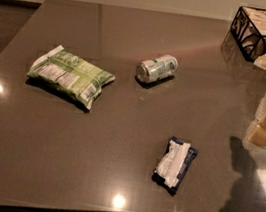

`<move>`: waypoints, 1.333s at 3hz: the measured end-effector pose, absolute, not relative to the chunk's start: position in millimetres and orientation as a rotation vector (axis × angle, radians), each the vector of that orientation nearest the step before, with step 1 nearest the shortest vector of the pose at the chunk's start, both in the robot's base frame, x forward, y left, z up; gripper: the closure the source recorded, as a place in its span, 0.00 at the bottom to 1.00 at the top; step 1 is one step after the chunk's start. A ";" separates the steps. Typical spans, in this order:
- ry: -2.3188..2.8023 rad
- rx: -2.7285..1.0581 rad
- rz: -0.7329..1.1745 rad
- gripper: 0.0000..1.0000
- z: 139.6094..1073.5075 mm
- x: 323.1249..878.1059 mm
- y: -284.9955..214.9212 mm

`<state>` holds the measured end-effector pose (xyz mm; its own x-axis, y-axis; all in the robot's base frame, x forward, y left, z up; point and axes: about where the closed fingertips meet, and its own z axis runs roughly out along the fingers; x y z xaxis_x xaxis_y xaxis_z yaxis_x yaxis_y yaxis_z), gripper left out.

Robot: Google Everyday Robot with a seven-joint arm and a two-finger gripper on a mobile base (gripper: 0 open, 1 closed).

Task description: Place 7up can upright

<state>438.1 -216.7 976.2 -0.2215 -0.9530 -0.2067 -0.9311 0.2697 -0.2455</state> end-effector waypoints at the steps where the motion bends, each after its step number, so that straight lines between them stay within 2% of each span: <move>1: 2.232 -1.728 -0.092 0.00 975.9 439.7 -215.3; 2: 2.233 -1.745 -0.061 0.00 973.8 447.3 -209.2; 4: 2.011 -1.938 -0.022 0.00 960.9 533.0 -171.5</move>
Offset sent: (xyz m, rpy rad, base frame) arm 0.0156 0.0127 -0.0092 0.0204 0.0756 0.0285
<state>533.0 -171.5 960.9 -0.0056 -0.9718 -0.2356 -0.9665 0.0657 -0.2479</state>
